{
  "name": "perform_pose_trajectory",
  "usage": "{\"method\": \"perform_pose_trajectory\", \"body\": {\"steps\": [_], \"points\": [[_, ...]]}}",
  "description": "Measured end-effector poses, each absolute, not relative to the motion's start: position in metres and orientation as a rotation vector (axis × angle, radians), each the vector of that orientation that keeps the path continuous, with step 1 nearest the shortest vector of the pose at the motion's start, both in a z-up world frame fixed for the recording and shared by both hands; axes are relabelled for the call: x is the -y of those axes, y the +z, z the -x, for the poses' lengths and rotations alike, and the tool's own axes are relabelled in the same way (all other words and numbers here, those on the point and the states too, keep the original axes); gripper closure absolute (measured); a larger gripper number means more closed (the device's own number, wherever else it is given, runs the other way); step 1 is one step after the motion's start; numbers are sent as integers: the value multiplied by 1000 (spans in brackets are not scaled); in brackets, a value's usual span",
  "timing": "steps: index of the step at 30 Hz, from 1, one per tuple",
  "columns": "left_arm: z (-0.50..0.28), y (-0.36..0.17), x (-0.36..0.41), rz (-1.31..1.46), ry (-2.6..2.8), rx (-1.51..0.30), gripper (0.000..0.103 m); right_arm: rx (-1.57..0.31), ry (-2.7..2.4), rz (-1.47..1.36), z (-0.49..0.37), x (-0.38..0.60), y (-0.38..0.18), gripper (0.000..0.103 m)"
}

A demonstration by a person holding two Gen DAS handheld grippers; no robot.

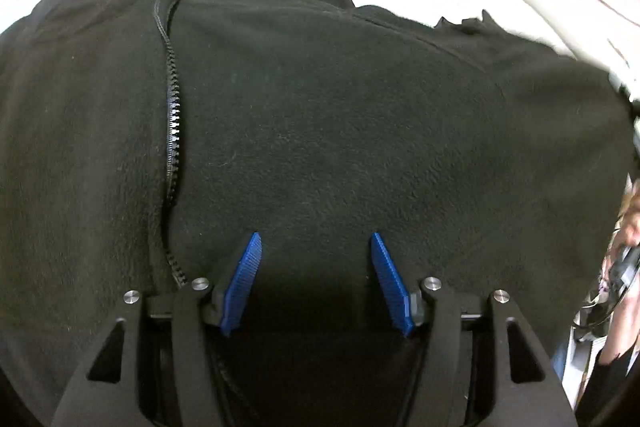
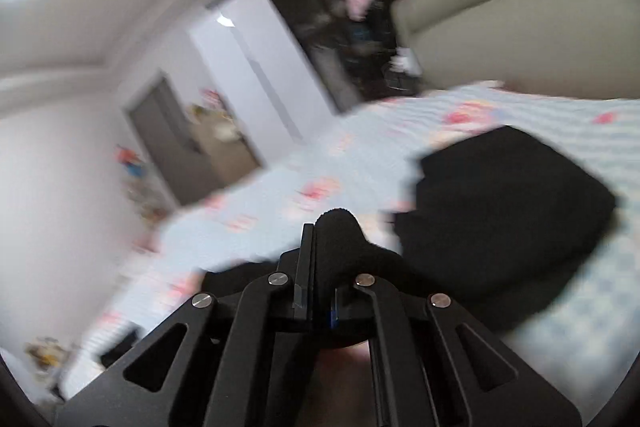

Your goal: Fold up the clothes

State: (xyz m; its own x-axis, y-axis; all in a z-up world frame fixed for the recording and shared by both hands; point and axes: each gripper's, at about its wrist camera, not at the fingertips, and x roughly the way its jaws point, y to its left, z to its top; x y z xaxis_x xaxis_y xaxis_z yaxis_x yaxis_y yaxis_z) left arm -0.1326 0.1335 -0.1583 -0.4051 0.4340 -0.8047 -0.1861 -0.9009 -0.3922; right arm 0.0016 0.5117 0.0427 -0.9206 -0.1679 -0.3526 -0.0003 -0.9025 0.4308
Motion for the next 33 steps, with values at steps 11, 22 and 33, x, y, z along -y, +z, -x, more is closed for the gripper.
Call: {"method": "perform_pose_trajectory", "body": {"steps": [11, 22, 33], "points": [[135, -184, -146, 1493, 2352, 101, 34, 453, -3004, -573, -45, -507, 55, 100], [66, -123, -112, 1235, 2329, 381, 35, 744, -2800, -1172, -77, -510, -43, 68], [22, -172, -156, 1427, 2325, 61, 68, 524, -2479, -1454, -30, -382, -120, 63]]}}
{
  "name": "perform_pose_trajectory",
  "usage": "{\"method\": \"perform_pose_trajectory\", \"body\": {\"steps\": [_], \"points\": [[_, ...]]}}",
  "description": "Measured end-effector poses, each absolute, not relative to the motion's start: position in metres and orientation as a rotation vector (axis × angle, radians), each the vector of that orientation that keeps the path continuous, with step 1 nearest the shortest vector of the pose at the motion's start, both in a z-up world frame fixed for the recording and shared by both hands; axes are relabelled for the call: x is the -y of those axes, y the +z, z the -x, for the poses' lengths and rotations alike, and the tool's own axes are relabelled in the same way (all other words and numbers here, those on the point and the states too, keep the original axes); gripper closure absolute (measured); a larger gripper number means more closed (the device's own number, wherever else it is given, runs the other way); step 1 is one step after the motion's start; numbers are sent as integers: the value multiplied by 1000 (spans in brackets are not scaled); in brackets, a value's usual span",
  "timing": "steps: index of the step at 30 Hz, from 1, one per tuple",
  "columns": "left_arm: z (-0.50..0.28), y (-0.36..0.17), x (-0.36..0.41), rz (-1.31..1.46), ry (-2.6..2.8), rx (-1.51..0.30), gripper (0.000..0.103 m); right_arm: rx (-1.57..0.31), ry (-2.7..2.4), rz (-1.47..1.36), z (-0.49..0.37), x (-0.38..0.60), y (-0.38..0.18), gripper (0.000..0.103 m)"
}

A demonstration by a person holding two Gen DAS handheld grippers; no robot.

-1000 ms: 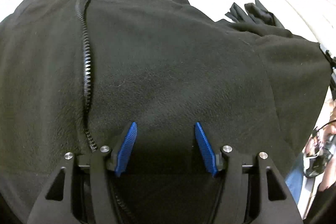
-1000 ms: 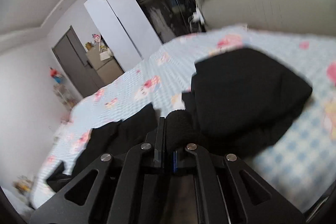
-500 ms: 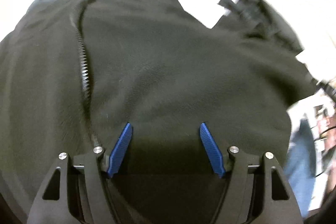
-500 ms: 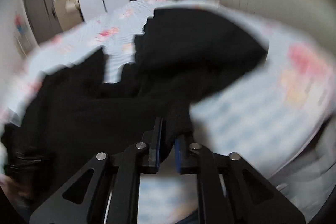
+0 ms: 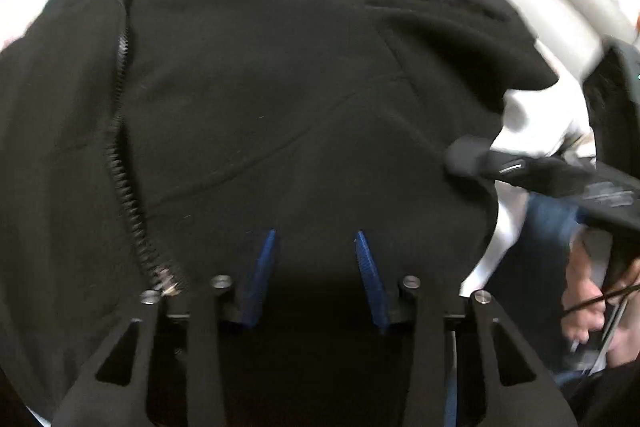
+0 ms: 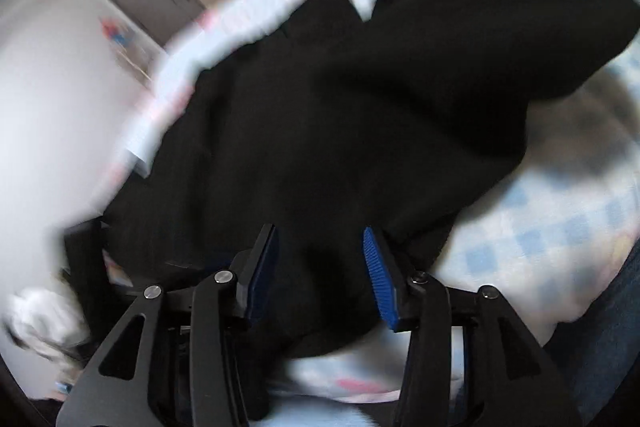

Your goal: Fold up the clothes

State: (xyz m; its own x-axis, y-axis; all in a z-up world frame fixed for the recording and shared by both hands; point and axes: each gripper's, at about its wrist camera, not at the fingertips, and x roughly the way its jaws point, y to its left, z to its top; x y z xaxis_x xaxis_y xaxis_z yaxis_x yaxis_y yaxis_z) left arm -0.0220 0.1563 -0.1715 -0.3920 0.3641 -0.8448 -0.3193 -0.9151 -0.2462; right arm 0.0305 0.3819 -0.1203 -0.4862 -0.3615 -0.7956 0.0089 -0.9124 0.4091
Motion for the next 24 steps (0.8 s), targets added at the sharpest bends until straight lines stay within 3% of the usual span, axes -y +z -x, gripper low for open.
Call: {"method": "perform_pose_trajectory", "body": {"steps": [1, 3, 5, 6, 7, 9, 13, 24], "points": [[20, -170, -150, 1449, 2331, 73, 74, 467, -2483, -1496, -28, -381, -128, 75], [14, -167, -134, 1479, 2308, 154, 75, 440, -2489, -1541, -29, -391, -135, 96], [7, -161, -112, 1455, 2275, 291, 75, 504, -2544, -1591, -33, -414, -130, 99], [2, -155, -100, 1417, 2266, 370, 74, 463, -2590, -1595, -35, -415, -123, 95], [-3, -147, -88, 1378, 2273, 427, 74, 418, -2635, -1597, -38, -416, -117, 80], [-11, -130, -62, 1299, 2325, 490, 72, 380, -2658, -1552, -39, -409, -101, 62], [-23, -102, -1, 1186, 2453, 604, 61, 427, -2547, -1362, -32, -376, -65, 59], [-33, -109, 209, 1252, 2831, 1160, 50, 84, -2242, -1320, 5, -223, -61, 56]]}}
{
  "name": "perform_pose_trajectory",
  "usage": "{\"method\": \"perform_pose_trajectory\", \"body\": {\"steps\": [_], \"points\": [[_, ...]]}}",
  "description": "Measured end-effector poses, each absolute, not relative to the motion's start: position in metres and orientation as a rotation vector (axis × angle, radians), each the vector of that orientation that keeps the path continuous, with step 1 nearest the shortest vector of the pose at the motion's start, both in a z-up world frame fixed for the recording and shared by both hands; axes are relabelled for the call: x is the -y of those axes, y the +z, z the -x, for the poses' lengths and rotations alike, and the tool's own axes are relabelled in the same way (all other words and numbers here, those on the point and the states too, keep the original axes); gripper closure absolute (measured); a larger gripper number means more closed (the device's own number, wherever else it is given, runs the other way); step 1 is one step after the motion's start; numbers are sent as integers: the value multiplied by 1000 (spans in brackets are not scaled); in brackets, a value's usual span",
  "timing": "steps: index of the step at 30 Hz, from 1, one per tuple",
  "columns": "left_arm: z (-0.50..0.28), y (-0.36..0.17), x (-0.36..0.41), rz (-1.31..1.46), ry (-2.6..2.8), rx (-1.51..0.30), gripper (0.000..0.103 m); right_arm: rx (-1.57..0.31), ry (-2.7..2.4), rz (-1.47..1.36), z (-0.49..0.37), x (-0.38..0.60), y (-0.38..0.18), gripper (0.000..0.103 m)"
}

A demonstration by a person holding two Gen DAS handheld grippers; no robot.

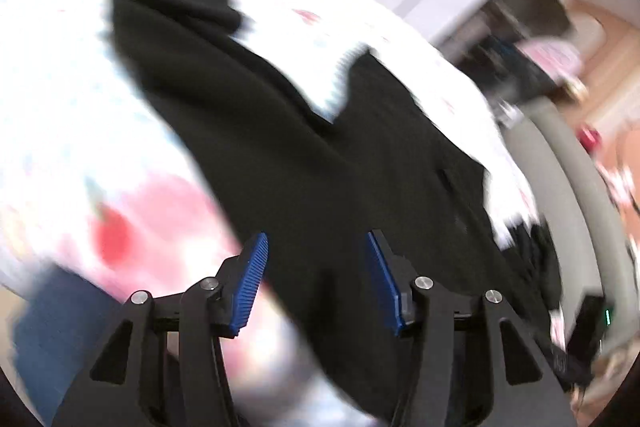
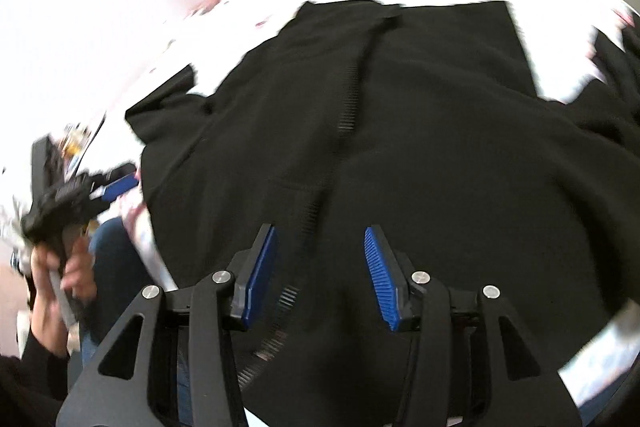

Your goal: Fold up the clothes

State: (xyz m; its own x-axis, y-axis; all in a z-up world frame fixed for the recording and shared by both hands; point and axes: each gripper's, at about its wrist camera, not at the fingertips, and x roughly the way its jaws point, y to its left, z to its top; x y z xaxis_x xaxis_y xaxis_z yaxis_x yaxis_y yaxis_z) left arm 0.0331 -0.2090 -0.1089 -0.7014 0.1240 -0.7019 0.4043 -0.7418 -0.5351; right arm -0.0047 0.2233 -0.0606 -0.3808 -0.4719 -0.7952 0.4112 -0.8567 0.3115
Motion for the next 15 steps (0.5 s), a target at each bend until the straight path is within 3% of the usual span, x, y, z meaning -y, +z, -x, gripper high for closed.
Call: {"method": "perform_pose_trajectory", "body": {"steps": [8, 12, 15], "points": [[-29, -123, 232, -1183, -2561, -1199, 48, -10, -2176, -1381, 9, -168, -75, 50], [-26, -130, 171, -1347, -2764, -1212, 48, 55, -2190, -1460, 11, -178, -94, 49], [-15, -130, 105, -1516, -2907, -1080, 48, 100, -2209, -1498, 4, -201, -106, 49]]}}
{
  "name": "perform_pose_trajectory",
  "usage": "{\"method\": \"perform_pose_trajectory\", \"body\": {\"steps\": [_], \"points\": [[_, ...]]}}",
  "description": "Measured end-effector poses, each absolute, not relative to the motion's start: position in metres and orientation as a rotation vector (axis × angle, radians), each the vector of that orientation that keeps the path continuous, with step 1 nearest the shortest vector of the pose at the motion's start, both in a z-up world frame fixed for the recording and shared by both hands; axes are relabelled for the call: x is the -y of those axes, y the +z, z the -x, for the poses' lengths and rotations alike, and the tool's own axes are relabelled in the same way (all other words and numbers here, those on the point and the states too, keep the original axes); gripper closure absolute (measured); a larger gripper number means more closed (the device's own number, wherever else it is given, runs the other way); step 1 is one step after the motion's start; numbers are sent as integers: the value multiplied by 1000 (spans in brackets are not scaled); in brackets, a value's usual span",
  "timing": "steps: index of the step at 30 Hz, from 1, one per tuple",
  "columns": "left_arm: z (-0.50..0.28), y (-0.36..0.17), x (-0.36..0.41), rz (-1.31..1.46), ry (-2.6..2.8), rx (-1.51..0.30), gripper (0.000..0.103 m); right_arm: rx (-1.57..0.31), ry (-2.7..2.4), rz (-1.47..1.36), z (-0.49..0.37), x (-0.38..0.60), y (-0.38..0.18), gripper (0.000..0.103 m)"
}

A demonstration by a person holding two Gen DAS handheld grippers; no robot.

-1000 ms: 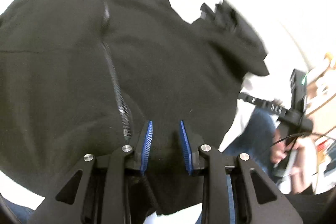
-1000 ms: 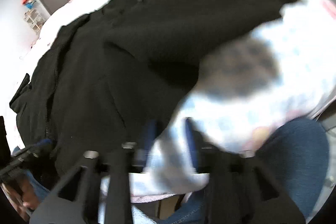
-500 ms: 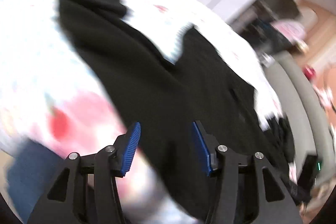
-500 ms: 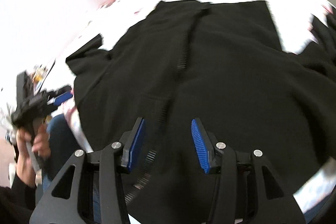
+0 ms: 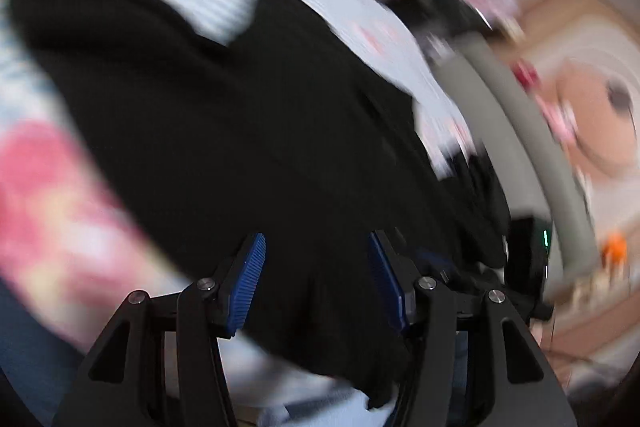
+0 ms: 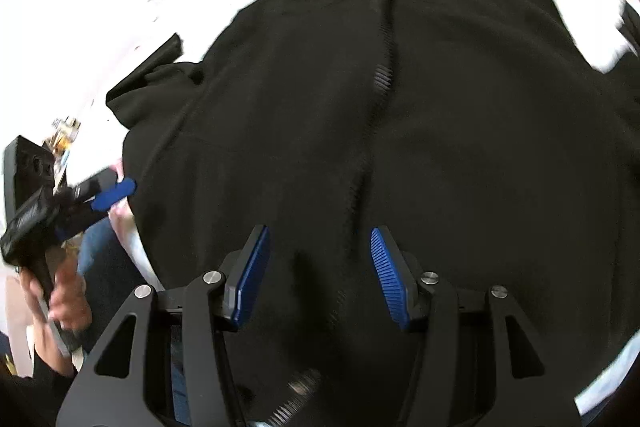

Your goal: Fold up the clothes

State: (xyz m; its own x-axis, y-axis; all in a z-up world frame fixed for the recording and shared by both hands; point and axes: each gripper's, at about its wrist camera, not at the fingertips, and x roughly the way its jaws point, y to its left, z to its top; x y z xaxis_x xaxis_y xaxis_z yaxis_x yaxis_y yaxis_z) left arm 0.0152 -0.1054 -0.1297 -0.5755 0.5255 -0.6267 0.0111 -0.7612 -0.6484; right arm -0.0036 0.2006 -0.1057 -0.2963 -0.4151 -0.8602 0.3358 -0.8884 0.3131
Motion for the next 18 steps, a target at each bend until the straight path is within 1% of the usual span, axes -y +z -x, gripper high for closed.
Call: {"method": "perform_pose_trajectory", "body": {"steps": [3, 5, 7, 9, 11, 12, 14, 15, 18], "points": [[-4, -134, 60, 1286, 2393, 778, 50, 115, -2278, -1517, -14, -240, -107, 49], [2, -146, 40, 1387, 2385, 715, 50, 140, -2318, -1523, -27, -267, -109, 49], [6, -159, 21, 1484, 2381, 639, 57, 181, -2309, -1576, -37, -286, -123, 49], [-4, -165, 8, 1509, 2396, 565, 57, 251, -2294, -1569, -48, -296, -132, 49], [-15, -163, 2, 1505, 2382, 559, 57, 322, -2279, -1558, -59, -306, -142, 49], [-17, -162, 3, 1512, 2367, 574, 57, 346, -2269, -1545, -63, -307, -141, 47], [-21, -160, 2, 1527, 2339, 597, 57, 377, -2232, -1527, -66, -305, -141, 47], [-24, -158, -1, 1533, 2335, 581, 56, 374, -2207, -1520, -68, -302, -141, 47], [-28, -150, -14, 1551, 2332, 493, 54, 277, -2183, -1518, -76, -288, -137, 46]]}}
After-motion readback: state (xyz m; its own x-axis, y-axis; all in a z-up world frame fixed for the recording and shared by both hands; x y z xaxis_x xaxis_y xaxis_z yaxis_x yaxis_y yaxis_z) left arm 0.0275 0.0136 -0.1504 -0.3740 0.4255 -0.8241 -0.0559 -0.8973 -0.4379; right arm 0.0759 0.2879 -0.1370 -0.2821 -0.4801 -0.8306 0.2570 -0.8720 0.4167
